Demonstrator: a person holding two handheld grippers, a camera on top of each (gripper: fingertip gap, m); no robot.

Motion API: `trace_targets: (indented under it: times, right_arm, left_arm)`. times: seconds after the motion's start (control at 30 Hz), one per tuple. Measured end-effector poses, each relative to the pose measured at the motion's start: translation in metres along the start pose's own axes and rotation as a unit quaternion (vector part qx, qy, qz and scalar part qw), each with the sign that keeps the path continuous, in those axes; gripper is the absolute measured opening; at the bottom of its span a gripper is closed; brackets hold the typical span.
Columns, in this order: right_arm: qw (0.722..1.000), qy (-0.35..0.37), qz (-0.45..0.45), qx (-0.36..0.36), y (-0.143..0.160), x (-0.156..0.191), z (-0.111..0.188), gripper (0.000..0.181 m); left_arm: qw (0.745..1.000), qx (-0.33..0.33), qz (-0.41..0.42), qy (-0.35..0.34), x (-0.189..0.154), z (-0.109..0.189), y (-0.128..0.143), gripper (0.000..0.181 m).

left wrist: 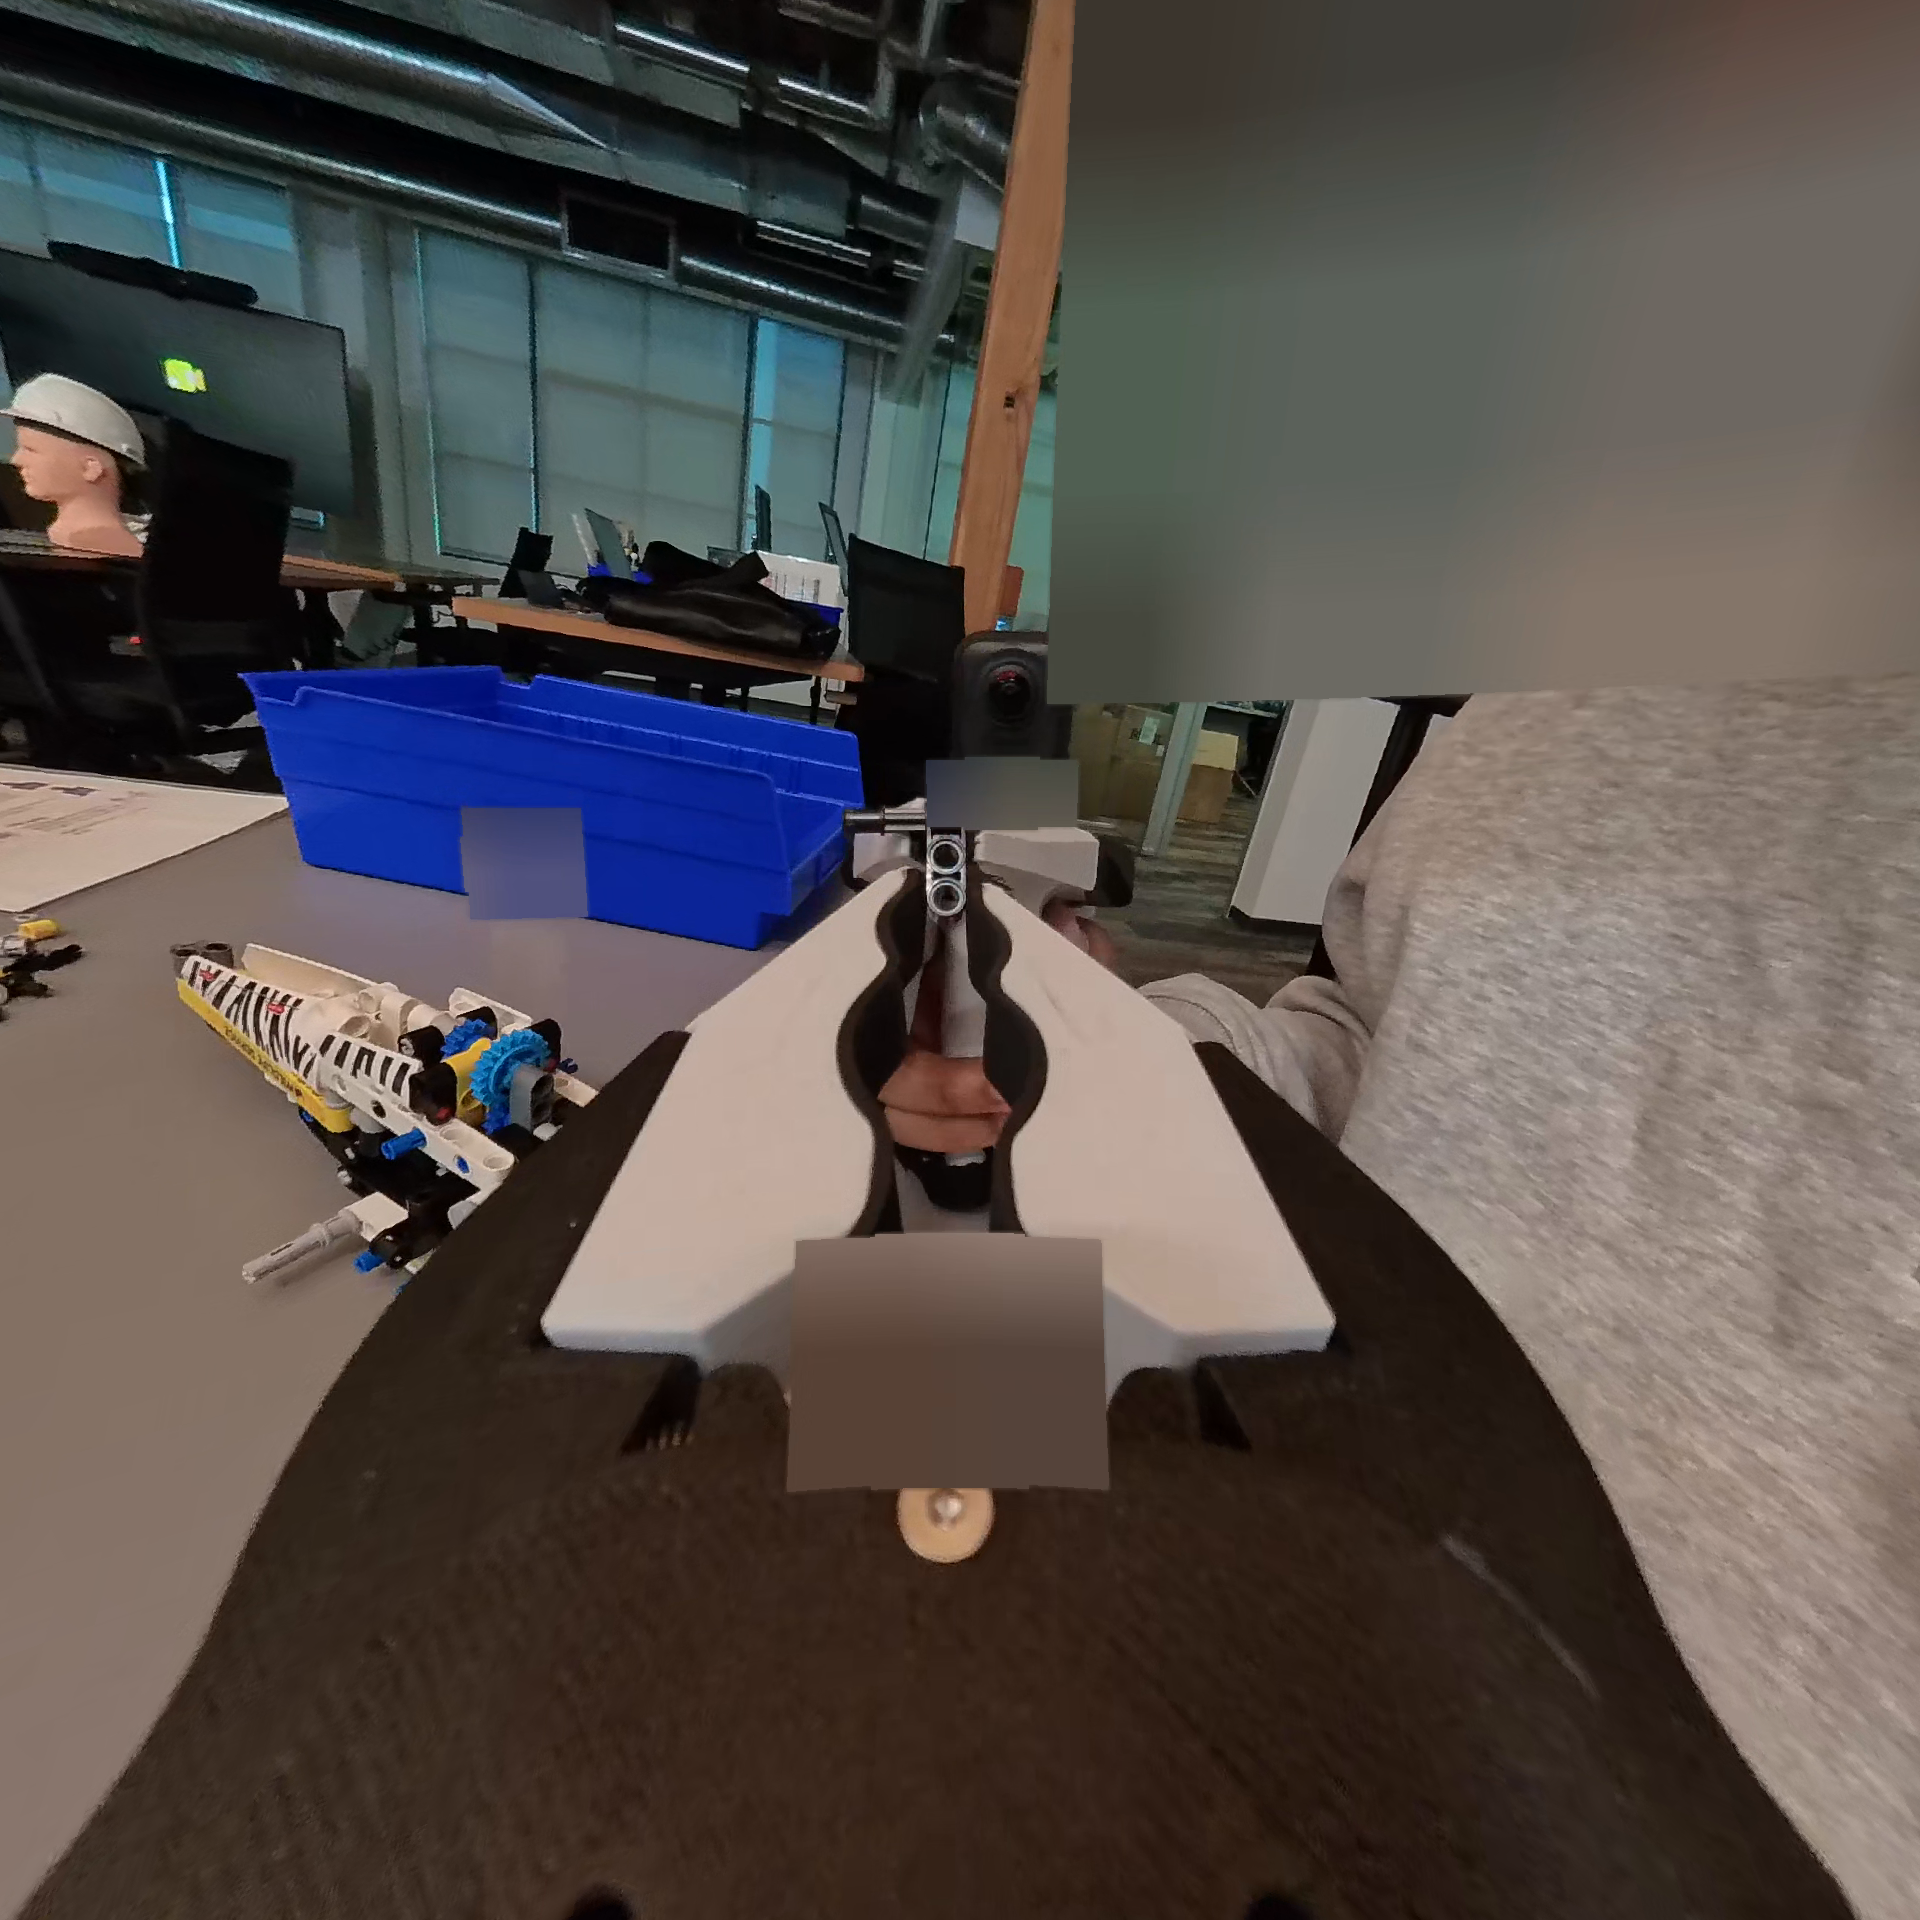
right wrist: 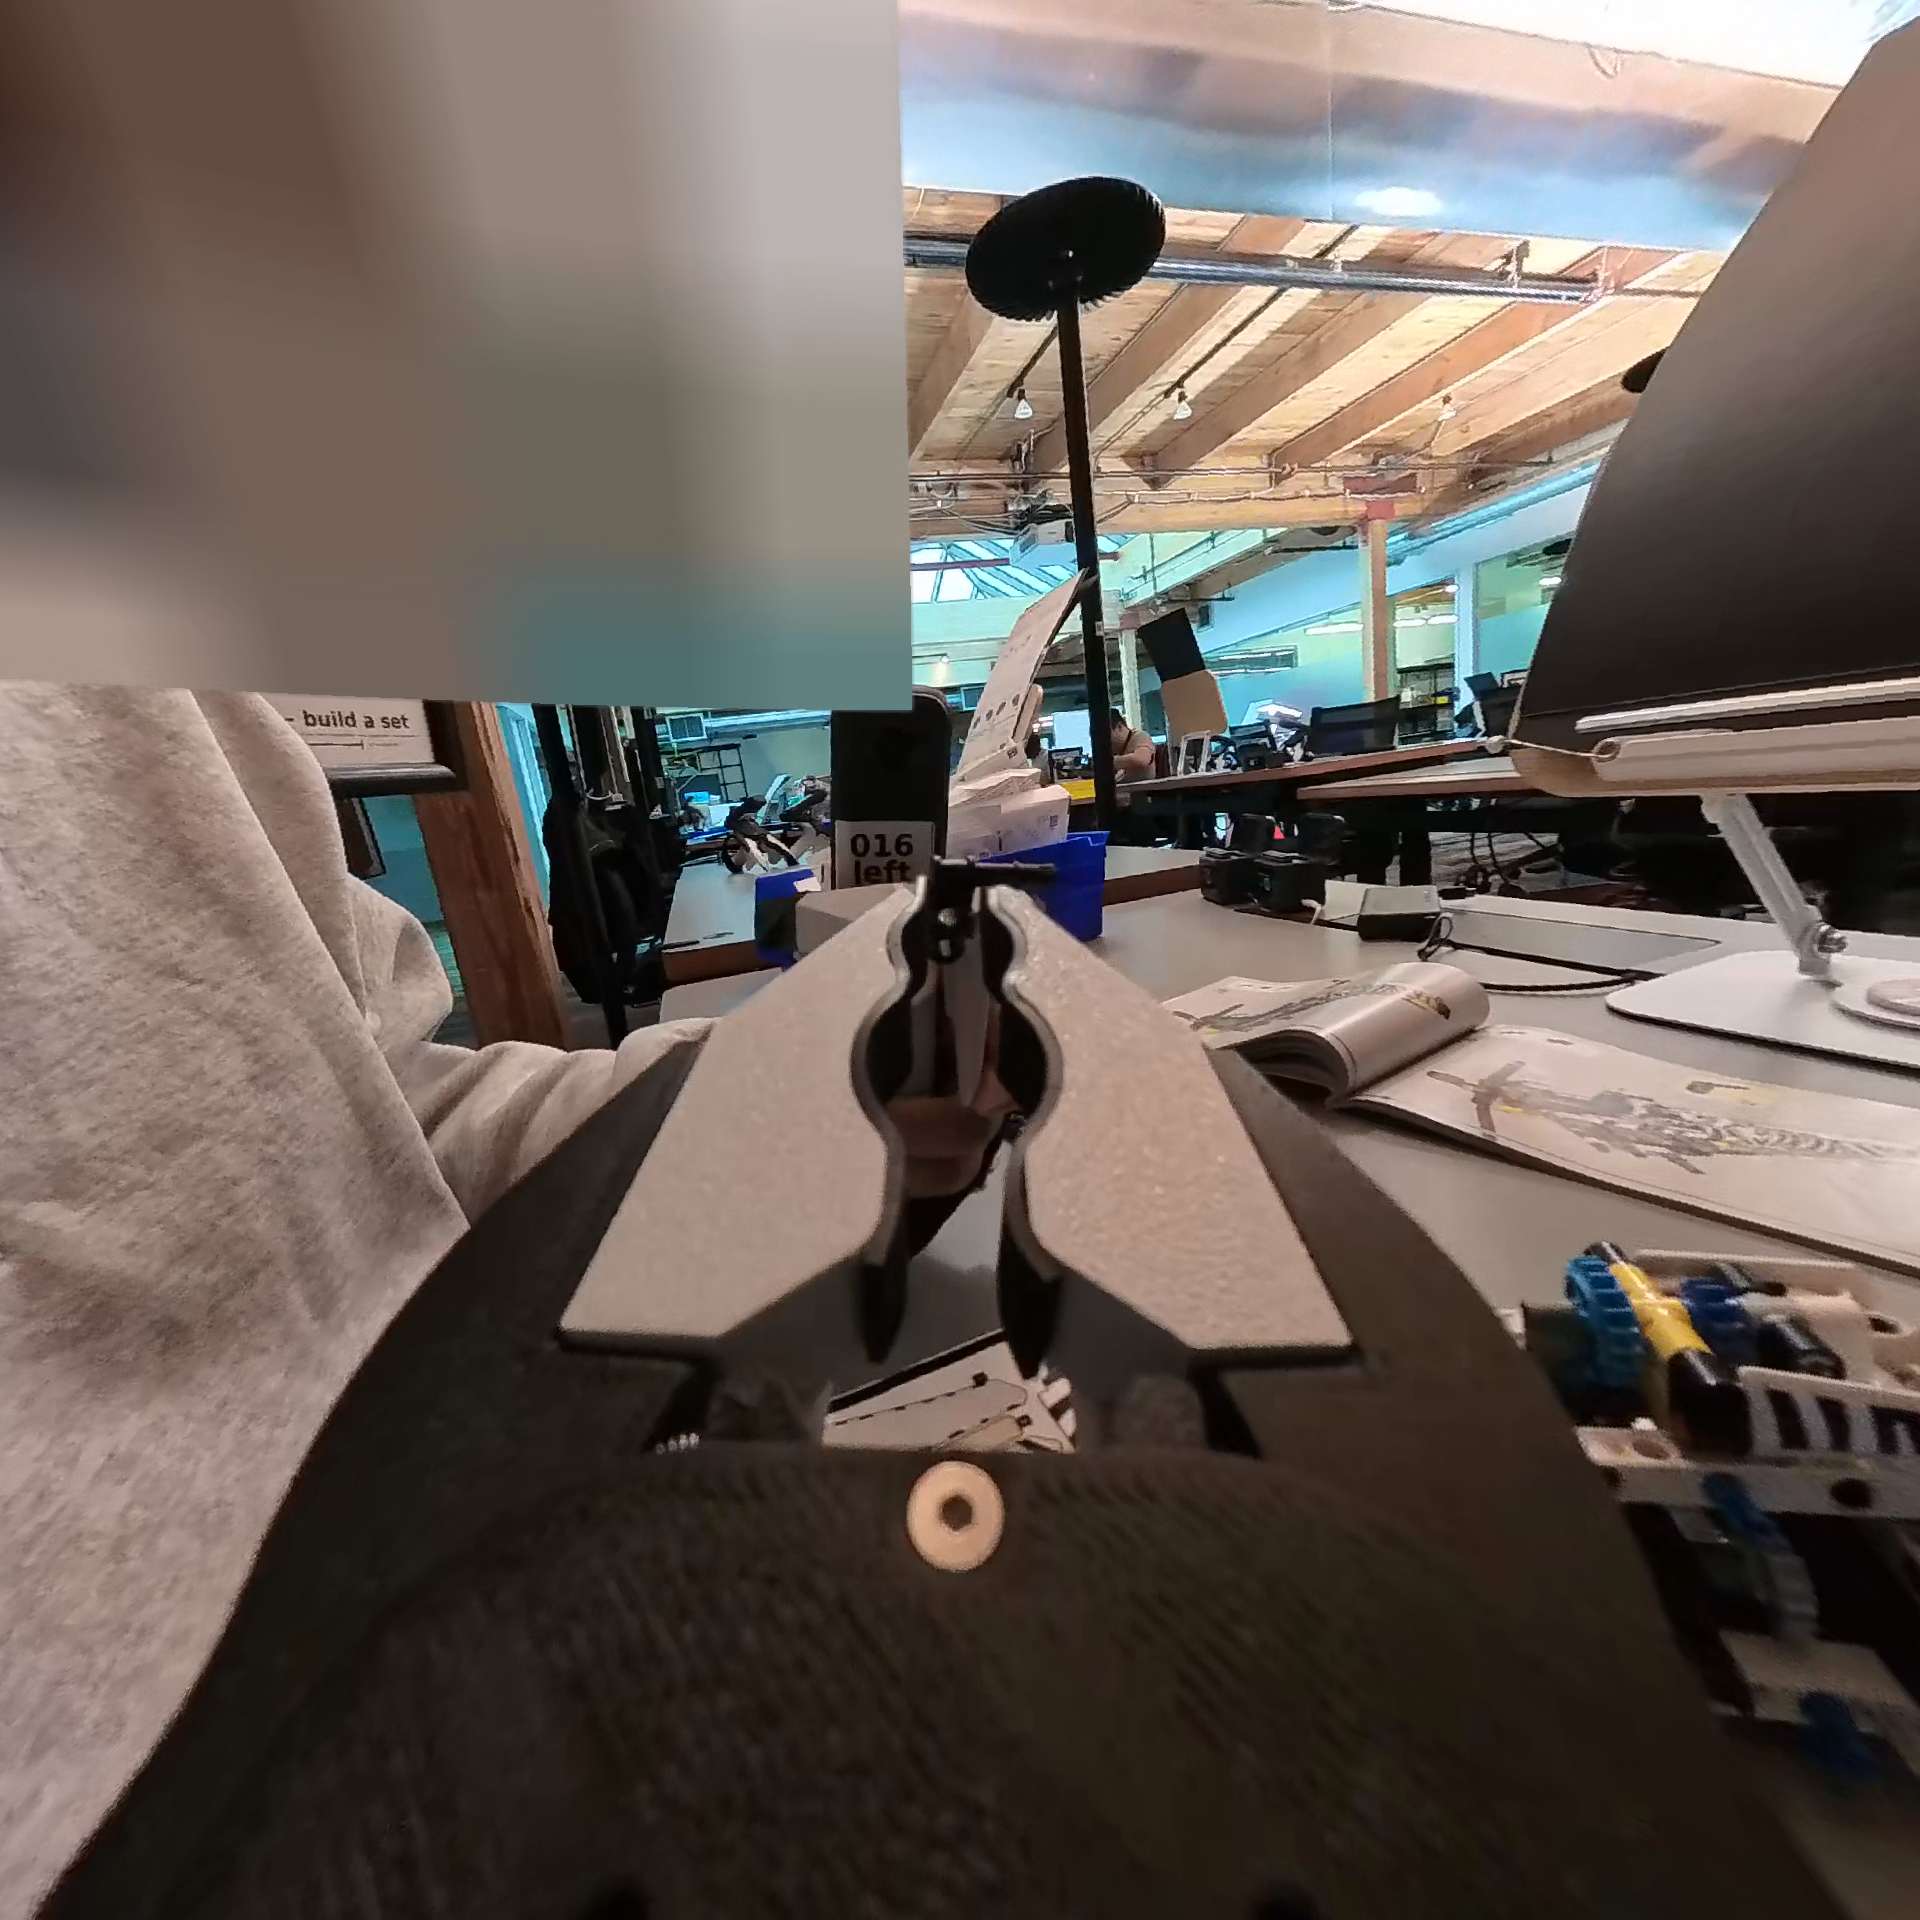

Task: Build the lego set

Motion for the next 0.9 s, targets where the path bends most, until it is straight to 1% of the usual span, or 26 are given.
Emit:
trace_targets:
  times: [0.3,0.43,0.5,0.57,0.63,0.7,0.73,0.83,0.9]
  right_arm:
    - [1.0,0.01,0.015,0.012,0.001,0.001,0.0,0.004]
    - [0.999,0.021,0.025,0.004,-0.001,-0.001,0.002,0.004]
    - [0.998,0.043,0.042,-0.004,-0.006,-0.005,0.007,0.004]
    - [0.993,0.096,0.074,0.001,-0.009,-0.015,0.019,0.004]
    - [0.976,0.179,0.113,0.044,-0.009,-0.031,0.032,0.004]
    - [0.949,0.253,0.159,0.099,-0.006,-0.047,0.045,0.004]
    - [0.935,0.279,0.177,0.126,-0.003,-0.053,0.049,0.004]
    - [0.903,0.321,0.206,0.197,0.009,-0.065,0.057,0.004]
    - [0.893,0.325,0.217,0.223,0.013,-0.068,0.057,0.004]
  left_arm:
    - [1.0,0.009,0.013,-0.002,0.002,-0.002,0.003,0.004]
    - [1.0,0.011,0.016,-0.016,0.005,-0.002,0.004,0.009]
    - [0.999,0.014,0.016,-0.026,0.007,-0.001,0.004,0.011]
    - [0.999,0.013,0.016,-0.031,0.009,-0.001,0.004,0.012]
    - [0.999,0.009,0.019,-0.034,0.01,0.0,0.003,0.011]
    - [0.999,0.01,0.026,-0.036,0.011,0.0,0.004,0.011]
    - [0.999,0.011,0.029,-0.038,0.012,0.0,0.004,0.011]
    - [0.998,0.019,0.031,-0.045,0.014,-0.001,0.006,0.01]
    - [0.998,0.021,0.032,-0.047,0.015,-0.002,0.007,0.01]
Point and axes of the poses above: each gripper's, where its closed fingertips meet, z back along the fingers, y out of its underside, x = y × z across the jaws, the point moved 5 cm from there along z, back along the fingers, and after that the axes turned 9 degrees about x, right-handed, at the moved point
